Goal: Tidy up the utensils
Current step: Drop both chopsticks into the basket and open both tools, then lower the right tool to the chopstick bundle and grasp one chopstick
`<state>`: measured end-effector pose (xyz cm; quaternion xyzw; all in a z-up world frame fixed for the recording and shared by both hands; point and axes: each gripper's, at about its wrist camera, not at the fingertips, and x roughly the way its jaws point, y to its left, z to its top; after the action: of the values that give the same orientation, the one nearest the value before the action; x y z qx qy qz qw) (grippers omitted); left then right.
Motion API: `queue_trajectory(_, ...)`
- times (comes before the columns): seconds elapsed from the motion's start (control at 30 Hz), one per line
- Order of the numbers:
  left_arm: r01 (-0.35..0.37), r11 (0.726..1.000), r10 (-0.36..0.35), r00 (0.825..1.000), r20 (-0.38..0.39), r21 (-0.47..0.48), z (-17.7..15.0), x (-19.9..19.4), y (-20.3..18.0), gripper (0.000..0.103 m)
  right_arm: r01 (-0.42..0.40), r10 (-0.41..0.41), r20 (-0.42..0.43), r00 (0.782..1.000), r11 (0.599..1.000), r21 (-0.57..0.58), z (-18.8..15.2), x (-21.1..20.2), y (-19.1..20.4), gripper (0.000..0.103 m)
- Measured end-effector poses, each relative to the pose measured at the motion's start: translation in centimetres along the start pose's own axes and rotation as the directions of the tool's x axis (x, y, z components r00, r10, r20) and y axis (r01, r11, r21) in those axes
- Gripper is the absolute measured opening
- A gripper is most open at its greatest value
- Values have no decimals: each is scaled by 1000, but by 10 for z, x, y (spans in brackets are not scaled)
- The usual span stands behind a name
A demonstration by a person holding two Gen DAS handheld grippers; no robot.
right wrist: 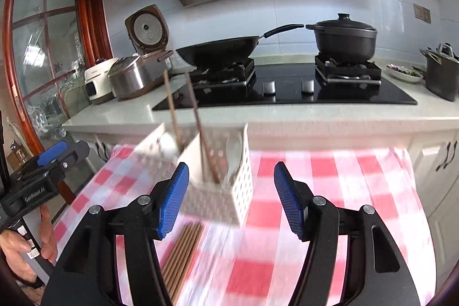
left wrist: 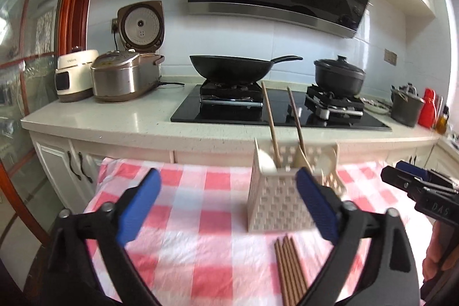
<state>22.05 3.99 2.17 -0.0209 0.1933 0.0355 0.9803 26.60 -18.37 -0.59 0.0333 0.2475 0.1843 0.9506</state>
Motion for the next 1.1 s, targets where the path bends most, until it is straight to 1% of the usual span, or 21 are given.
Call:
queue_trajectory(0.17,20,999,-19,999,-27,31,-46,-25,-3,98,9,-8,-47,999,1000,17,-46,-13,8,61)
queue_trajectory(0.27,35,999,-33,998,-53,31,-68,-29,-1,98,10,-8,-84,996,1000,22,-69,-14,12,64)
queue_trajectory(0.4,28,999,-24,995,-100,40,-96,-31,0,98,20,-16,-123,992,999,31,-92,-11,16,64)
queue_trajectory(0.53,33,999,-30,991,-129,24,-108,-32,10,98,28,-22,-168,986,999,34,-104,3,21,64)
queue_trajectory(0.67,26,1000,-25,990,-140,4,-112,-30,20,98,32,-22,-220,975,999,42,-109,23,28,64)
queue_trajectory(0.7,22,1000,-22,990,-139,-2,-112,-30,22,98,36,-26,-232,972,999,38,-110,27,31,62)
queue_trajectory(0.73,19,1000,-20,991,-136,-6,-113,-30,24,98,38,-29,-248,968,999,32,-110,33,34,56)
queue_trajectory(0.77,15,1000,-16,991,-130,-6,-113,-31,25,98,38,-29,-260,965,999,29,-110,38,37,53)
queue_trajectory(0.83,6,1000,-6,992,-124,2,-112,-30,26,98,33,-24,-282,959,999,29,-109,47,41,41)
queue_trajectory(0.93,-4,1000,6,994,-113,21,-112,-30,27,98,36,-28,-305,952,999,21,-106,60,47,33)
queue_trajectory(1.1,-13,999,17,994,-107,29,-114,-29,30,98,39,-32,-335,942,999,14,-104,77,54,28)
